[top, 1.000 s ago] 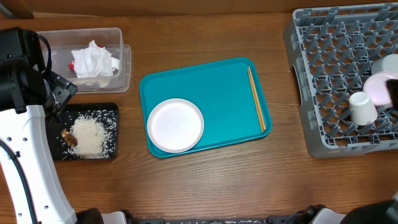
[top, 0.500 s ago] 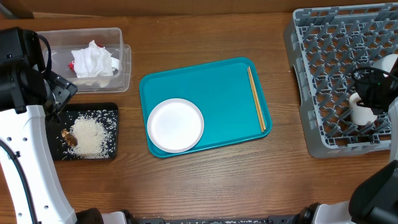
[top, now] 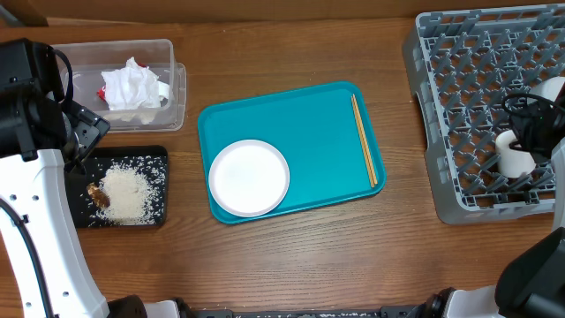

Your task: Sort waste into correct bins and load items into the dishwasher

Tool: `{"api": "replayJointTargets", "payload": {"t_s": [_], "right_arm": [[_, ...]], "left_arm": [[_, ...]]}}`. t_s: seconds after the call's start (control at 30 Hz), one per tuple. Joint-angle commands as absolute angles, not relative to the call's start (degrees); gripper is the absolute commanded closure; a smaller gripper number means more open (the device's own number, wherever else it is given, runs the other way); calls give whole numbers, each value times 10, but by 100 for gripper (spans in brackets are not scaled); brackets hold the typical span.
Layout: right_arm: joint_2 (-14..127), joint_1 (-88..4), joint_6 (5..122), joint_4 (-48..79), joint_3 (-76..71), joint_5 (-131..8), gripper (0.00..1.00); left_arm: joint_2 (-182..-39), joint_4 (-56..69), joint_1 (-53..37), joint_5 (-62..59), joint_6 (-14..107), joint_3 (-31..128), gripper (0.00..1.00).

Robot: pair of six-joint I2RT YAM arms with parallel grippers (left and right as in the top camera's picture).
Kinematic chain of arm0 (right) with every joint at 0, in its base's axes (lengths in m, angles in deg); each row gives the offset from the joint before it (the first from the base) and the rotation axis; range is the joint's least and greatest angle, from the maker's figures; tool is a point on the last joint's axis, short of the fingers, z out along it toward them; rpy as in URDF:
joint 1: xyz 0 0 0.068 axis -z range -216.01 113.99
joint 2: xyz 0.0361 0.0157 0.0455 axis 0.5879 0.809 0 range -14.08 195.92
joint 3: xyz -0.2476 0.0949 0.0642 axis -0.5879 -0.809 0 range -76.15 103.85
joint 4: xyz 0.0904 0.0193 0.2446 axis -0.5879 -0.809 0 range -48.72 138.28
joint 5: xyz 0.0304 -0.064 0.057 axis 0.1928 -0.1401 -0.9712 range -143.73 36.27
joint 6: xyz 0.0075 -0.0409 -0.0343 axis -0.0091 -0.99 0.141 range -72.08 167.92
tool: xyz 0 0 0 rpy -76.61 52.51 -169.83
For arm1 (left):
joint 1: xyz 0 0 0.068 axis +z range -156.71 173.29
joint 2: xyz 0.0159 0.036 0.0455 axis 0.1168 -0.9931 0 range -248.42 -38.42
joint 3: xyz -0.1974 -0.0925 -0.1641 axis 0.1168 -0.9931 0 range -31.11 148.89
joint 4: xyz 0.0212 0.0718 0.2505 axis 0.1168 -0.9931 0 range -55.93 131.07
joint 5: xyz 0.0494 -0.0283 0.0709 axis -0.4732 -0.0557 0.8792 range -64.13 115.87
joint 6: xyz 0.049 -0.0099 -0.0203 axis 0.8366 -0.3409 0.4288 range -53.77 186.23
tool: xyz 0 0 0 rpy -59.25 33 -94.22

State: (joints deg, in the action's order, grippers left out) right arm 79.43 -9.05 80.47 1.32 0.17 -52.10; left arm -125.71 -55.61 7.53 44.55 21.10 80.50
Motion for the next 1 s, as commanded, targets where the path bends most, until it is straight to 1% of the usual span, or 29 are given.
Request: {"api": "replayJointTargets", "payload": {"t_s": [0.0, 0.27, 0.47, 0.73, 0.9, 0.97], "right_arm": [[803, -90, 788, 13, 0, -547, 96], [861, -88, 799, -6, 0, -532, 96], [858, -85, 799, -24, 15, -518, 96], [854, -85, 822, -132, 107, -454, 96], [854, -85, 866, -170, 118, -396, 96], [854, -85, 872, -173, 118, -394, 96]], "left_arm": [[-1258, -557, 75, 453, 197, 804, 0], [-1258, -557, 75, 453, 197, 804, 0], [-1258, -557, 75, 453, 197, 804, 0], [-1258, -557, 75, 453, 197, 804, 0], [-1258, -557, 75, 453, 197, 804, 0], [-1258, -557, 75, 453, 197, 804, 0]]}}
